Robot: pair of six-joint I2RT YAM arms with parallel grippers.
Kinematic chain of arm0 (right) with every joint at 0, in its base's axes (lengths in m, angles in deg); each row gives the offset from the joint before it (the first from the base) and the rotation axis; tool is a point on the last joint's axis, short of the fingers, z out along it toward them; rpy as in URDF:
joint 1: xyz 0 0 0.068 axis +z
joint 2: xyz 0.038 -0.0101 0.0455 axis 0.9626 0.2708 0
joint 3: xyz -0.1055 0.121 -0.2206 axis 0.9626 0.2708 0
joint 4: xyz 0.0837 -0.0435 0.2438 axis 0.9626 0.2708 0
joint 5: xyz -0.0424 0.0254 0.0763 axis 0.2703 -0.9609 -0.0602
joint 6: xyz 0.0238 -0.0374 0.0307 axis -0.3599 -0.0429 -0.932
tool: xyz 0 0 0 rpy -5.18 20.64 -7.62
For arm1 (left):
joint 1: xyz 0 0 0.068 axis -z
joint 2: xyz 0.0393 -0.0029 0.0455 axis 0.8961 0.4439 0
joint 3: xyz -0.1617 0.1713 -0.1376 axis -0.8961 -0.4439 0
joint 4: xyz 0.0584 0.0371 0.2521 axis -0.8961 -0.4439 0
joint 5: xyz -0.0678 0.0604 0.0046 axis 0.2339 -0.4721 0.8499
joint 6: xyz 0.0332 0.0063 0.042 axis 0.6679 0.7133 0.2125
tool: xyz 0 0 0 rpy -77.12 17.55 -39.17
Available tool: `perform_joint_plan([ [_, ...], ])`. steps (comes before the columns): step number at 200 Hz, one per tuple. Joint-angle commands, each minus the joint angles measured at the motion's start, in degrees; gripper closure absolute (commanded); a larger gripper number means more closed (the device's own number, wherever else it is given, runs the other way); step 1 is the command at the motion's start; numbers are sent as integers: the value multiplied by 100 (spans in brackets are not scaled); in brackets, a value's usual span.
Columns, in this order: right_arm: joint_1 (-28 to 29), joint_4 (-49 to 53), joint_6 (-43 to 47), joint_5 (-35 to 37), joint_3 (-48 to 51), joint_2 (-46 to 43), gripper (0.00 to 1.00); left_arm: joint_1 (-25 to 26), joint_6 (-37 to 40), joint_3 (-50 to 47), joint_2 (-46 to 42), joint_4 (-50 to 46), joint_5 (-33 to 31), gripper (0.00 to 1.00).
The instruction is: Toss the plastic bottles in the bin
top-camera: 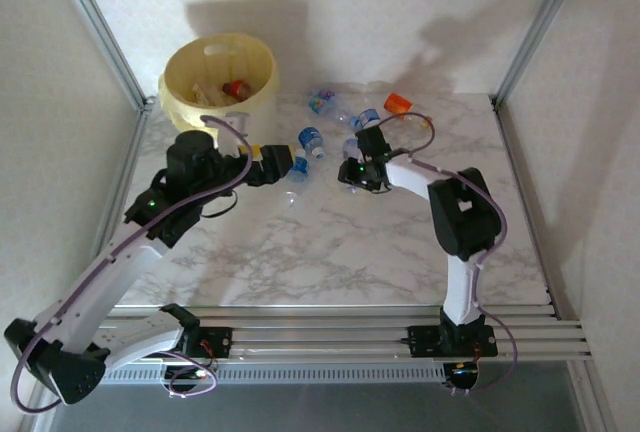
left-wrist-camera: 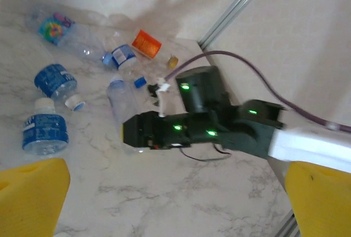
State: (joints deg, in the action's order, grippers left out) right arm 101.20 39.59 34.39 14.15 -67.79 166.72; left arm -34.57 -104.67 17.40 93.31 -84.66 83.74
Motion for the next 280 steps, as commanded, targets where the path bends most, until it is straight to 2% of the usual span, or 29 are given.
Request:
perform_joint_plan([
  [1, 183, -639, -32, 204, 800, -1187, 62, 70, -530, -214, 306, 888, -25, 0],
  [41, 651, -1313, 170, 335, 2101, -3048, 63, 252, -1030, -352, 1044, 1855, 317, 0],
  [82, 1025, -1988, 400, 80, 2814, -4154, 63, 514, -1273, -469, 1547, 2531, 701, 0],
  [121, 1282, -2397, 489, -166, 3003, -4436, 63, 572, -1484, -760, 1633, 3067, 874, 0],
  [165, 1718, -2593, 665, -424, 3006, -4491, 63, 564, -1500, -819, 1733, 3217, 694, 0],
  [209, 1881, -2807, 742, -787, 3063, -4544, 63, 516, -1479, -809, 1848, 3101, 516, 5],
  [239, 1894, -2902, 737, -930, 3098, -4557, 63, 452, -1443, -842, 1854, 3028, 450, 15],
  [280, 1898, -2958, 743, -1016, 3123, -4500, 63, 423, -1417, -853, 1840, 3063, 472, 43],
])
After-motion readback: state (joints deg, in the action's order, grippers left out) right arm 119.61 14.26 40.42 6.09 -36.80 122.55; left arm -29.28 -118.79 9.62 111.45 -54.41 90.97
